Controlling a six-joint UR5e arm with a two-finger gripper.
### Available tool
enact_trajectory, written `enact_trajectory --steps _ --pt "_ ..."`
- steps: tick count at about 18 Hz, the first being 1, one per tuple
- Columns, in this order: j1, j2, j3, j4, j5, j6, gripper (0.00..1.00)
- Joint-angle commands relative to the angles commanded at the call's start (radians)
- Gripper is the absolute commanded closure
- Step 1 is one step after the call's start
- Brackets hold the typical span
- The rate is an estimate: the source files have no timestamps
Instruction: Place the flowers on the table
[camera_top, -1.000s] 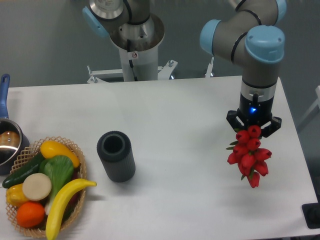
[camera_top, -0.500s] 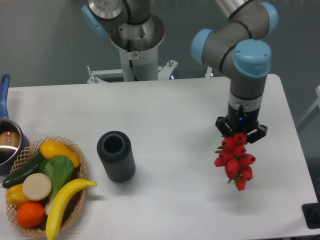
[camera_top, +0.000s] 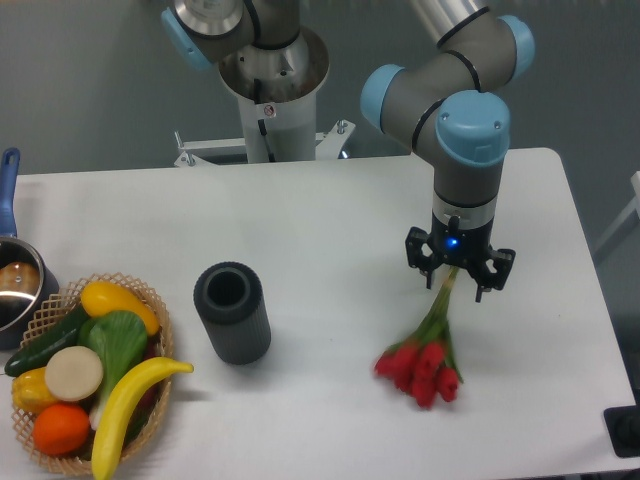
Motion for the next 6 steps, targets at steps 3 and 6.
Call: enact_trajectory --steps 3,6 --pt "0.020 -0.009 0.011 0.049 -0.006 0.003 0.00" --pt "0.031 -0.047 0.035 0.072 -0.006 0.046 0.00"
